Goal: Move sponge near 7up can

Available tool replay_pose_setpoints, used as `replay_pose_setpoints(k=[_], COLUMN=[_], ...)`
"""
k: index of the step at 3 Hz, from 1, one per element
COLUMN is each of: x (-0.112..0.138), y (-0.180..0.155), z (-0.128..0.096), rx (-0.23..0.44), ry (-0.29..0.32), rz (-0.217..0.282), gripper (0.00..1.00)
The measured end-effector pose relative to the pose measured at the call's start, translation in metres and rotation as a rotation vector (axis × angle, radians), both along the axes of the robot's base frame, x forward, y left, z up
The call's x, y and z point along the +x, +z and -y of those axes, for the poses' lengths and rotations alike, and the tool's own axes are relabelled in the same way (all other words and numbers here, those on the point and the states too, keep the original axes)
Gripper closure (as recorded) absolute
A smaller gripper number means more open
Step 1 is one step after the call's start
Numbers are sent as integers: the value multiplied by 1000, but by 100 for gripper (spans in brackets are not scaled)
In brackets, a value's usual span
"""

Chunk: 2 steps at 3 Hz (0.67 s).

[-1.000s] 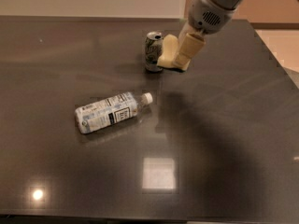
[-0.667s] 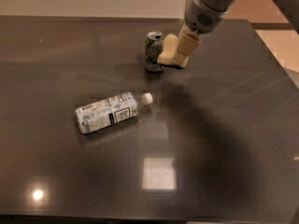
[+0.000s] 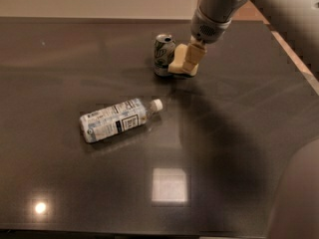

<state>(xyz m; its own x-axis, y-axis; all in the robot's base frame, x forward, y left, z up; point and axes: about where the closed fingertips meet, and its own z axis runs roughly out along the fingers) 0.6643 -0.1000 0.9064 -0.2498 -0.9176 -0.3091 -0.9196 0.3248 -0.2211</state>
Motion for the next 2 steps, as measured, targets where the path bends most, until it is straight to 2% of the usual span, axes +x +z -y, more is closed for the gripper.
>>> replay_pose_setpoints(k=[1,2], x=[10,10], y=[-12,-14], z=[3,2], rx=[-9,-9], ry=[-27,-25], rz=[-5,-7], gripper=[36,13])
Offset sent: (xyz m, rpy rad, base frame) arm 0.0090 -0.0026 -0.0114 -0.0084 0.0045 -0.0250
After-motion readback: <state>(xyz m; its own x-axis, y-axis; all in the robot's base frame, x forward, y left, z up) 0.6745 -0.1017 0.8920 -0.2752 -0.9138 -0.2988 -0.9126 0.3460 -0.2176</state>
